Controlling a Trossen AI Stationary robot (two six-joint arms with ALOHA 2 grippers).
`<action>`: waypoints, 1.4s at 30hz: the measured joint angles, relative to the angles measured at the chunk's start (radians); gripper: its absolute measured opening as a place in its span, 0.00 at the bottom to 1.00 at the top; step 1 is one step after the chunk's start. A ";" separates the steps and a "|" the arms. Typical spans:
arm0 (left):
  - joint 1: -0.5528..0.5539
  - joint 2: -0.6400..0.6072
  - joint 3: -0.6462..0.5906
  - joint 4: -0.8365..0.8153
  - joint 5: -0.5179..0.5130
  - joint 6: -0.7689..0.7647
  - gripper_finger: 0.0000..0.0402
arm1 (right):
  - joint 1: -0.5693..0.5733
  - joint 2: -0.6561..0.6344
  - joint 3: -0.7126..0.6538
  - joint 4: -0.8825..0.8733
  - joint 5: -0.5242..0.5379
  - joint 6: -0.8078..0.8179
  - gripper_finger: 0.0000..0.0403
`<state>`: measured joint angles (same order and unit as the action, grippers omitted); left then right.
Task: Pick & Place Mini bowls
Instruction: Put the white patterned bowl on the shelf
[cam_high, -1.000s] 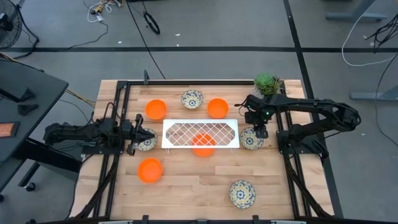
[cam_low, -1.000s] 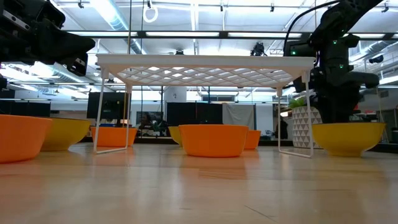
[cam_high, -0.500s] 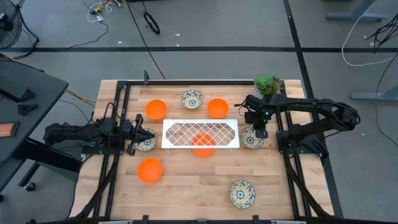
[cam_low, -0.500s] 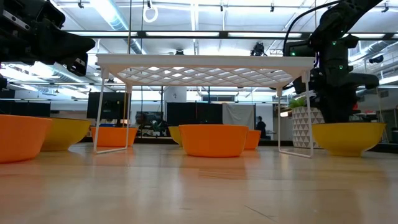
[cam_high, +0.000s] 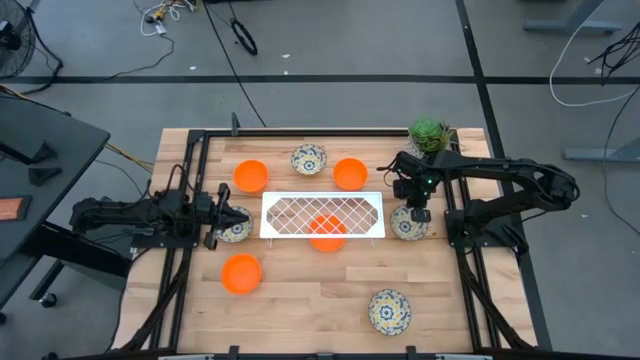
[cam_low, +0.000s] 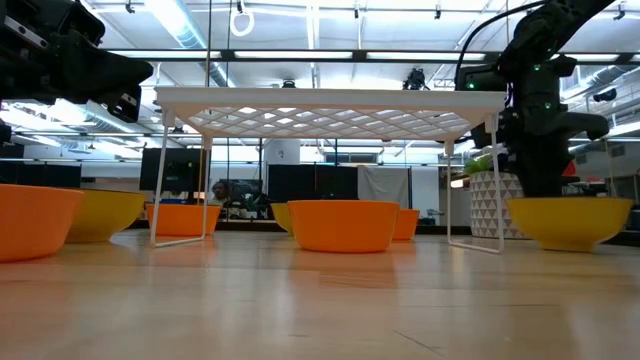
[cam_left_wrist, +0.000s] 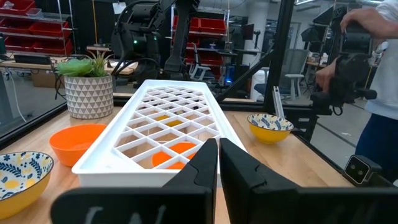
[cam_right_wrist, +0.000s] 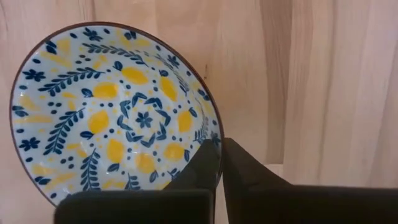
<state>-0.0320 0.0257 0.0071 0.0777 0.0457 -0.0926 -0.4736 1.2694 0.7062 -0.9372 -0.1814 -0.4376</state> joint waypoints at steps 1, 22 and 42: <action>0.000 0.000 0.000 0.000 0.000 0.000 0.06 | 0.000 0.000 0.002 -0.004 0.000 0.001 0.01; 0.000 0.000 0.000 0.000 0.000 0.000 0.06 | 0.009 0.000 0.119 -0.157 -0.012 0.078 0.00; 0.000 0.000 0.000 0.000 0.000 0.000 0.06 | 0.025 -0.153 0.126 -0.244 -0.088 0.143 0.00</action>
<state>-0.0320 0.0260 0.0072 0.0778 0.0458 -0.0928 -0.4484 1.1159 0.8324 -1.1808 -0.2696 -0.2947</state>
